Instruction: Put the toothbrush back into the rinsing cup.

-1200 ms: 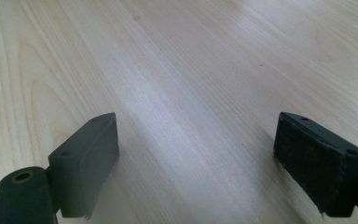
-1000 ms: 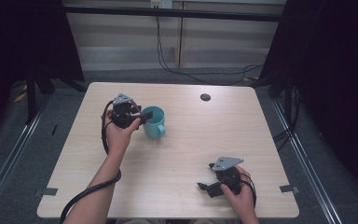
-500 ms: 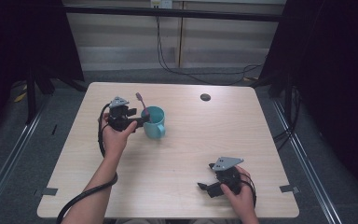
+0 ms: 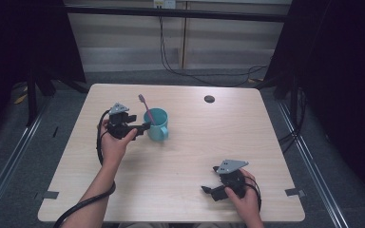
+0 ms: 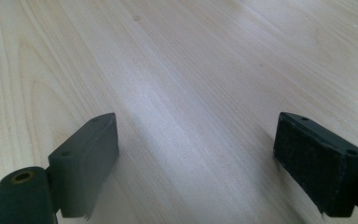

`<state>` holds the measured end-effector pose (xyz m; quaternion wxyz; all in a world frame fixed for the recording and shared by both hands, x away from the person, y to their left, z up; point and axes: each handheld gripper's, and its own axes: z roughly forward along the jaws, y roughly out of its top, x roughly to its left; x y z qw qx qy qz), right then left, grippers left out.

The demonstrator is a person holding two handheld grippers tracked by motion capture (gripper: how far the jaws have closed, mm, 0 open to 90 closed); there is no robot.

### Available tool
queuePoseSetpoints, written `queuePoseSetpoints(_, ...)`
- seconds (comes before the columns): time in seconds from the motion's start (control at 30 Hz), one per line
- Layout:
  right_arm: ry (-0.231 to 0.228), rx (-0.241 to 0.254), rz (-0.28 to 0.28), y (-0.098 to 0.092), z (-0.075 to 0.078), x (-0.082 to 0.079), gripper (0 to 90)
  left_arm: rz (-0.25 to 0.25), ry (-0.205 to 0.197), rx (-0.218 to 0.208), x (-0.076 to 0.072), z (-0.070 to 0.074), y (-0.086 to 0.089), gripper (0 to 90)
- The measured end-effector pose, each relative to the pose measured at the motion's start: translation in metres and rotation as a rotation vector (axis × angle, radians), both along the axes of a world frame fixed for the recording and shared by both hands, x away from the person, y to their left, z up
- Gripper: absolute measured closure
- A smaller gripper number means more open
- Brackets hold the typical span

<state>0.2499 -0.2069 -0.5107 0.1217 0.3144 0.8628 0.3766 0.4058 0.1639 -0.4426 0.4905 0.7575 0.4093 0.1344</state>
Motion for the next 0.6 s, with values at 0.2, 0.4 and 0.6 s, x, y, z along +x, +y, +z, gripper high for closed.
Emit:
queuePoseSetpoints(0.2, 0.0, 0.001, -0.001, 0.0, 0.0, 0.0, 13.5, -0.008, 0.001, 0.011, -0.005, -0.003, 0.001, 25.5)
queuePoseSetpoints(0.4, -0.001, 0.001, 0.0, 0.0, 0.0, 0.0, 13.5, -0.01, 0.01, 0.007, -0.01, -0.007, 0.001, 25.3)
queuePoseSetpoints(0.6, 0.0, 0.001, 0.0, 0.0, 0.0, 0.0, 13.5, -0.015, 0.014, 0.008, -0.015, -0.012, 0.004, 25.1)
